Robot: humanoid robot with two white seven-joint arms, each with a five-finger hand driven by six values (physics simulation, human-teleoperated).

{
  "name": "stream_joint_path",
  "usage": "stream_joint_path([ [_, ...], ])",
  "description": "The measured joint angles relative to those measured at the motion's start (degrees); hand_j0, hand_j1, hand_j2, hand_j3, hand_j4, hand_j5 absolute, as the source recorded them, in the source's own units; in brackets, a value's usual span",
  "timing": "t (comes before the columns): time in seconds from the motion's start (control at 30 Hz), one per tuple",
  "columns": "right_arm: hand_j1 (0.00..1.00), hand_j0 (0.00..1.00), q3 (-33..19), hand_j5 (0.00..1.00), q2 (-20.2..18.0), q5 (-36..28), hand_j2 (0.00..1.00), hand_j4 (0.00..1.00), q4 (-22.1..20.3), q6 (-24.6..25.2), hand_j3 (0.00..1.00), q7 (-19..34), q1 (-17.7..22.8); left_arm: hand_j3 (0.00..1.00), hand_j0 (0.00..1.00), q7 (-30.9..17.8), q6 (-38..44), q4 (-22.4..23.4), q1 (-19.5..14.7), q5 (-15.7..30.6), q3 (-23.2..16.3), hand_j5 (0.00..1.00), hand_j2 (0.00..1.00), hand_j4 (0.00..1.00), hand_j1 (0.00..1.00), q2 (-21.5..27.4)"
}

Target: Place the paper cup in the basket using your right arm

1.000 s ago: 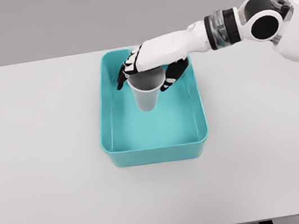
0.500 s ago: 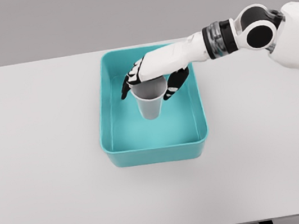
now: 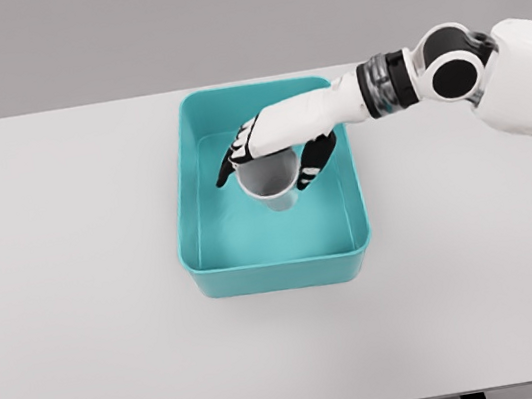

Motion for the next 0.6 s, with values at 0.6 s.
stream_joint_path([
  [0.6,1.0,1.0,-10.0,1.0,-20.3,-4.5,1.0,1.0,-17.7,-1.5,1.0,0.5,0.4,1.0,1.0,0.0,0.0,0.0,0.0,0.0,0.0,1.0,1.0,1.0,1.0,0.0],
])
